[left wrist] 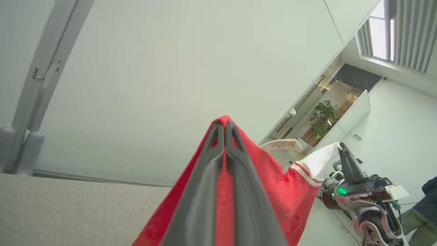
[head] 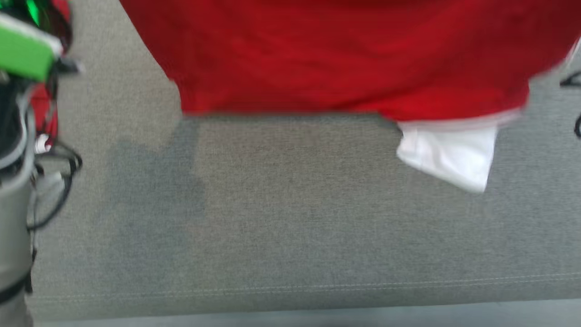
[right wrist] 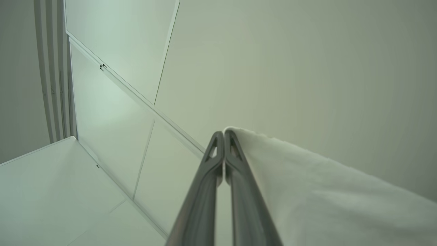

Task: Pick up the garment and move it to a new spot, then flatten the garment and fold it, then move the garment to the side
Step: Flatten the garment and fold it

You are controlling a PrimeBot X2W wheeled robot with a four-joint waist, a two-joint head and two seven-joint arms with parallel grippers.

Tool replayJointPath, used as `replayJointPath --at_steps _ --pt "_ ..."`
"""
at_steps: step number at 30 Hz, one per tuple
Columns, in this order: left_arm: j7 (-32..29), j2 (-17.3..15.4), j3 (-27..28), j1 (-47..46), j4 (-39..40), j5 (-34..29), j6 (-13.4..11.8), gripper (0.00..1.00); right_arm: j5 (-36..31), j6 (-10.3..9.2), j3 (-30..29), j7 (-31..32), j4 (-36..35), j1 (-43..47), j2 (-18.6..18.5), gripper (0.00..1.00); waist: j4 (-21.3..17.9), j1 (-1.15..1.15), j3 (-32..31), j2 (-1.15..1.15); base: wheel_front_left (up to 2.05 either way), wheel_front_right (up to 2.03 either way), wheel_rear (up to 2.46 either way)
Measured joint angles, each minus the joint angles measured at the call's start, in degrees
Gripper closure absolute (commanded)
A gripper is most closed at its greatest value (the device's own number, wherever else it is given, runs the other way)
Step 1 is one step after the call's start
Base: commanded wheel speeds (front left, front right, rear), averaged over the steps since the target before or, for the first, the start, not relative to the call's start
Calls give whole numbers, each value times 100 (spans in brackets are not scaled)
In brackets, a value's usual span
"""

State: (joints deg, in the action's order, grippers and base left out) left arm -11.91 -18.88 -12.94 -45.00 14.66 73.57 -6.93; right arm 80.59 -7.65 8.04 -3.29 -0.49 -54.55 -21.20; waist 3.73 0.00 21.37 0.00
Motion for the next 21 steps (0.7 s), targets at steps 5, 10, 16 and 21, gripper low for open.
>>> replayJointPath --at_steps 5,10,16,21 --pt "308 257 -7 -1090 -450 -474 0 100 -464 1 417 -62 297 -1356 336 100 163 0 411 0 0 0 0" --pt "672 501 74 -1436 -716 -582 116 100 -622 1 909 81 -32 -2182 635 100 254 0 841 0 0 0 0" --pt "1361 764 144 -1391 -850 -698 767 100 -231 171 1122 91 -584 -1774 1094 100 289 0 1317 0 0 0 0" --pt "1895 792 110 -90 -1205 -805 1216 100 2 319 1196 -23 -609 214 1031 100 303 1 1439 0 0 0 0"
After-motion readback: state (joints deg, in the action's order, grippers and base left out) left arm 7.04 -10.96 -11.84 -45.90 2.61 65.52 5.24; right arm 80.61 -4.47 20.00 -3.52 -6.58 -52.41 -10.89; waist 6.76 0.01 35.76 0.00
